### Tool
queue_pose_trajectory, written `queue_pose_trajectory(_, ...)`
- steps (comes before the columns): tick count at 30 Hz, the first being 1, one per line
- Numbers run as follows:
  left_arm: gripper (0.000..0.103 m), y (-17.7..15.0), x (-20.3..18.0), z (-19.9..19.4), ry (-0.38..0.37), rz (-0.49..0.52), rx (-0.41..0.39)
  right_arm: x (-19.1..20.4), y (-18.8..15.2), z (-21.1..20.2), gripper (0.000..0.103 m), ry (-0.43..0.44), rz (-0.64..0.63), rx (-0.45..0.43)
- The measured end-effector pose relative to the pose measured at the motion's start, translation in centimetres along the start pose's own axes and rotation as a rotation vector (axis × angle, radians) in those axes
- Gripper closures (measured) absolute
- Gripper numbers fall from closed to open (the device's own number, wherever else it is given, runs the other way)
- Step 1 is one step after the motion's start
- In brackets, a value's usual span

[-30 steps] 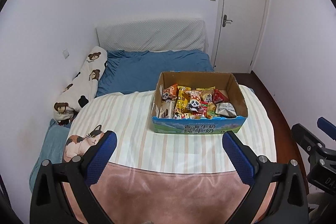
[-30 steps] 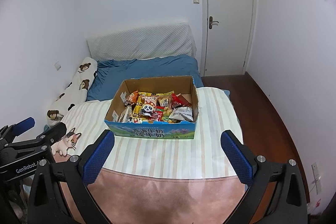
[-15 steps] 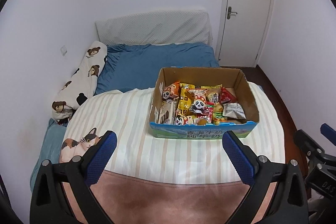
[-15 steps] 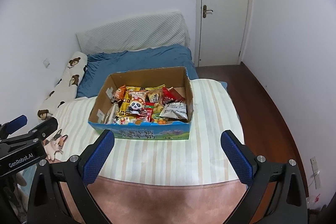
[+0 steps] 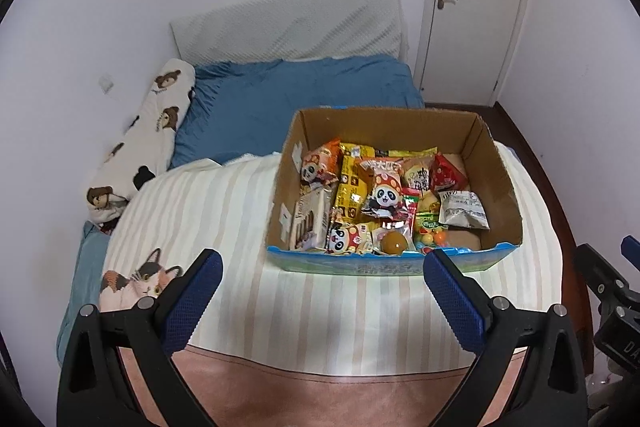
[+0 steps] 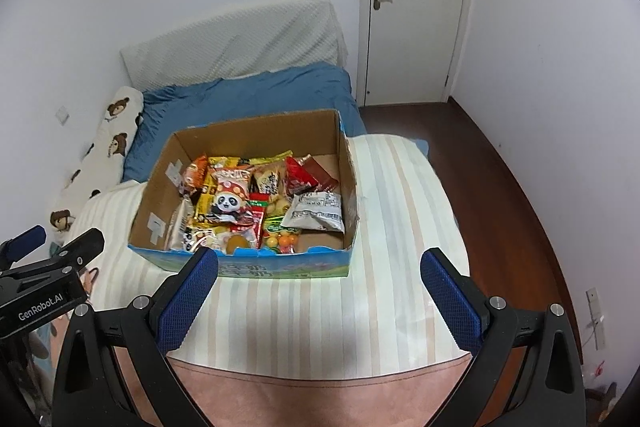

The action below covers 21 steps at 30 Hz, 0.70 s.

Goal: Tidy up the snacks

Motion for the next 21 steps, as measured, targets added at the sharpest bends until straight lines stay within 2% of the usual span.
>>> queue_pose_trajectory(12,0.0,0.0,-1.0,3.8,-0.022,0.018,0.095,0.5,0.2,4.1,0.0,-0.028,-0.018,0.071)
queue_pose_trajectory(21,0.0,-0.3,-1.0,4.4,-0.036,0.006,0.12,0.4,-0.2,4.7,0.0,-0.03,-0.018,0.099)
Point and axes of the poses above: each gripper's, at about its wrist camera, not at the fingertips, and z roughly the way its jaws point, x to its left, y to its top, the point moved 7 cm from there along z, roughly the way its jaws point, and after that the axes turned 7 degrees about -y, right-handed, at the moved point
